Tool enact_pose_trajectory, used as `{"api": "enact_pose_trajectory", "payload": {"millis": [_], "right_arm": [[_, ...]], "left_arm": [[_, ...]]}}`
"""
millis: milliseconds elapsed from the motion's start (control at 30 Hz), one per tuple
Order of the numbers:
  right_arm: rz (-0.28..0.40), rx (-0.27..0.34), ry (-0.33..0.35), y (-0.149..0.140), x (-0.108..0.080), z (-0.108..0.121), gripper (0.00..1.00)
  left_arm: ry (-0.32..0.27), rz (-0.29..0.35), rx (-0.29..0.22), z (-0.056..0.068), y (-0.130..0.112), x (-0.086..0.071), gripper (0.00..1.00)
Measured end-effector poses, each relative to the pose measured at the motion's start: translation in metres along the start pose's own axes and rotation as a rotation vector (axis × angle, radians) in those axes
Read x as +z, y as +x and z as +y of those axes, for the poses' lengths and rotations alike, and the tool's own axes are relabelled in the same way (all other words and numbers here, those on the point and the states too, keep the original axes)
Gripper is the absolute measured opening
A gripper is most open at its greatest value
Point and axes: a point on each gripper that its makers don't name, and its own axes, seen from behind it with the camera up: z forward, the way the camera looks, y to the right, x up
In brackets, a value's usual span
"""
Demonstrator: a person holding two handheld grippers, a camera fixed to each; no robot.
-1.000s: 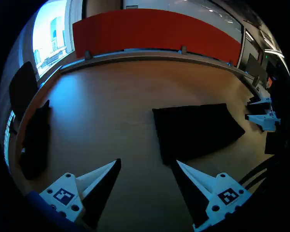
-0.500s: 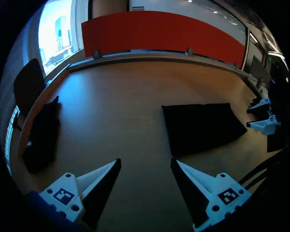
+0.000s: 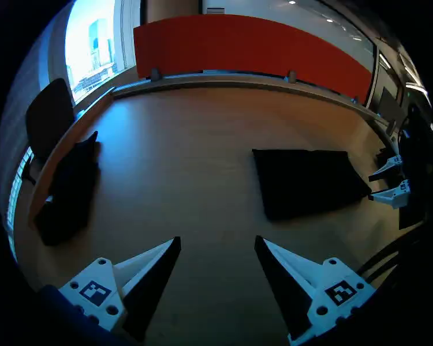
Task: Fold towel
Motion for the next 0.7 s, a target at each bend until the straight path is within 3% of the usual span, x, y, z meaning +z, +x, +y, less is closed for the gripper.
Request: {"api": "enact_pose_trajectory", "payload": {"millis": [167,400,533,700], "right_arm": [[-0.024,-0.012,0.004,-0.007,0.002,0.001,0.75],[-0.059,-0.014,0.025,-0.017,0.006,-0.001,0.51],[-0.056,-0.014,0.019,-0.016,0.006,0.000,0.50],[-0.055,-0.015,0.013,-0.016,0.006,0.001,0.33]], "left_arm": [[0.002,-0.006,-0.001,-0.001,-0.005,-0.002,0.95],[0.002,-0.006,-0.009,-0.002,-0.007,-0.006,0.95],[0.002,-0.006,-0.008,-0.003,-0.008,-0.007,0.95],[0.002,-0.010,-0.011,-0.003,-0.011,-0.007,0.95]]}}
